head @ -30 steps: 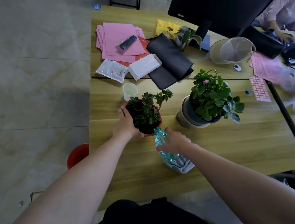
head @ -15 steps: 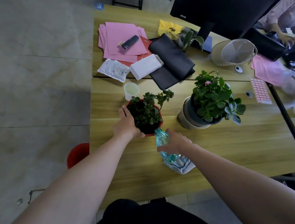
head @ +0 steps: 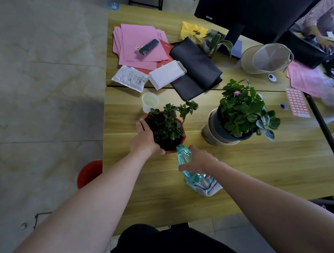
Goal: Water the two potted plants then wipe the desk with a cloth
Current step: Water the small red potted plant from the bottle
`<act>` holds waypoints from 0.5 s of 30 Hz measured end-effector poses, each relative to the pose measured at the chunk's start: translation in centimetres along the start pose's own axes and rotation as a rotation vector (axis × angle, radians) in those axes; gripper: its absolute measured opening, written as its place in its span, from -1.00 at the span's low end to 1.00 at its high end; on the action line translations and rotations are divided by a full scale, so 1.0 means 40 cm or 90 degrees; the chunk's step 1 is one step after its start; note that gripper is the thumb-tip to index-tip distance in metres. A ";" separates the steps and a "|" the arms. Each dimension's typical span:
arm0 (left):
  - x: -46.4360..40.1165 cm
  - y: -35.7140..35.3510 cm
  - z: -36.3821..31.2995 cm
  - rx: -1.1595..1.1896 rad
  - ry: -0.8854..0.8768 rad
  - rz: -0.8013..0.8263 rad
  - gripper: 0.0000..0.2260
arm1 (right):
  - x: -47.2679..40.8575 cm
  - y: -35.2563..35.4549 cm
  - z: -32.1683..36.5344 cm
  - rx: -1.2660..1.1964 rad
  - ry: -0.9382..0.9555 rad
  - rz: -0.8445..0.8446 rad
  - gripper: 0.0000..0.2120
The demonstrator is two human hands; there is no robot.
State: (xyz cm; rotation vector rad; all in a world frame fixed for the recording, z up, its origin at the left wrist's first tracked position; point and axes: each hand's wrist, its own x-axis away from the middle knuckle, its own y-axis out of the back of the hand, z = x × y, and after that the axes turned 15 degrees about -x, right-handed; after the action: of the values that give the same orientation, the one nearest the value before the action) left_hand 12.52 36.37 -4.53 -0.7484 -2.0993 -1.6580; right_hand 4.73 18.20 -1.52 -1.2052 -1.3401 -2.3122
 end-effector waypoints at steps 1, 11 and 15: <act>0.001 0.000 0.000 0.001 0.000 -0.001 0.29 | 0.000 0.000 0.000 -0.001 0.000 0.001 -0.27; 0.002 -0.001 0.000 0.001 0.001 -0.005 0.29 | -0.003 0.001 0.001 0.003 -0.002 0.009 -0.29; -0.001 -0.002 0.000 0.002 0.003 -0.002 0.29 | -0.004 0.002 0.003 0.009 -0.004 0.012 -0.28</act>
State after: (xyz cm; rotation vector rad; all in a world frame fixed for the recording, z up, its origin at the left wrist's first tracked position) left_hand 12.51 36.36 -4.61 -0.7409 -2.1005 -1.6565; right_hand 4.96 18.23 -1.56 -1.2165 -1.3379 -2.2847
